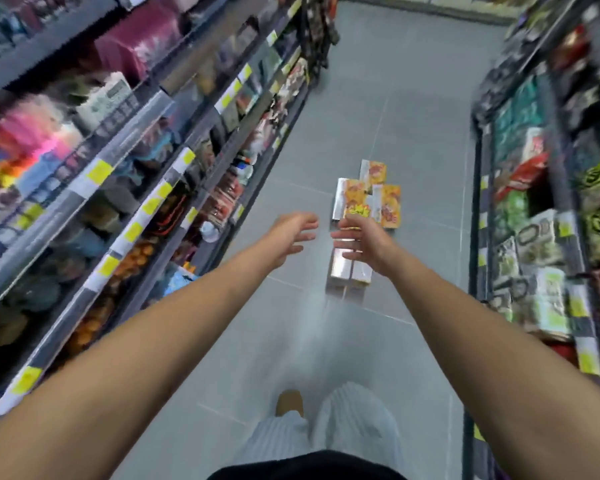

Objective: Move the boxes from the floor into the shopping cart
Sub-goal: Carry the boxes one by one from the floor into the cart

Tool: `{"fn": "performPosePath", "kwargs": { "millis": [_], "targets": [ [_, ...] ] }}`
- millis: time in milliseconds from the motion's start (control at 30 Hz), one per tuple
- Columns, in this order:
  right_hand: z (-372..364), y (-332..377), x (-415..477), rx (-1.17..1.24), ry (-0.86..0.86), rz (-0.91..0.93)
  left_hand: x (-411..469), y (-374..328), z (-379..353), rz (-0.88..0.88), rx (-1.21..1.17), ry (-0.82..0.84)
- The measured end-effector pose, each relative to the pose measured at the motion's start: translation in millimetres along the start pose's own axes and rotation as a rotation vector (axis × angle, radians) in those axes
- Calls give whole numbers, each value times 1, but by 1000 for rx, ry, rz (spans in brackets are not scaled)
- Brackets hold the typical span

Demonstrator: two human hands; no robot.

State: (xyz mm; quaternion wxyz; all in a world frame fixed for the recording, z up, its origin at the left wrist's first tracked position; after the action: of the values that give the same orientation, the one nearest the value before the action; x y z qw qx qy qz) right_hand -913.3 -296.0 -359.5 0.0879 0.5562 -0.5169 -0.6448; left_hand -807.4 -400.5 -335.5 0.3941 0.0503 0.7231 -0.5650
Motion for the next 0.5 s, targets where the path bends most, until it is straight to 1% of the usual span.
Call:
{"fn": "performPosePath", "kwargs": {
  "millis": [100,267,333,500],
  "targets": [
    [48,16,16,47,-88,13,38,-24,-26,-9,62,47],
    [130,33,49,98,-224,-17,107,-54,-76,42,143,111],
    [157,34,66,103,-246,-31,135,-59,-89,63,152,117],
    [217,42,116,128,-238,-86,210,-75,-123,140,162,125]
  ]
}}
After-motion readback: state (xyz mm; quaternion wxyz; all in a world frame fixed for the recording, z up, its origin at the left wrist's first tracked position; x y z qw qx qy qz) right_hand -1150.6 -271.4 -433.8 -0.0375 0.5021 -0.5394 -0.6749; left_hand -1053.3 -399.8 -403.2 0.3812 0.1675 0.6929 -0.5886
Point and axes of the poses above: each hand's wrist, its own x-axis towards the middle knuckle, its own z-axis out of the back of the hand, y = z × x, the point moved 8 cm from there along x, towards the middle knuckle, and after that the axes turned 9 degrees about y, right-handed, at the moved point
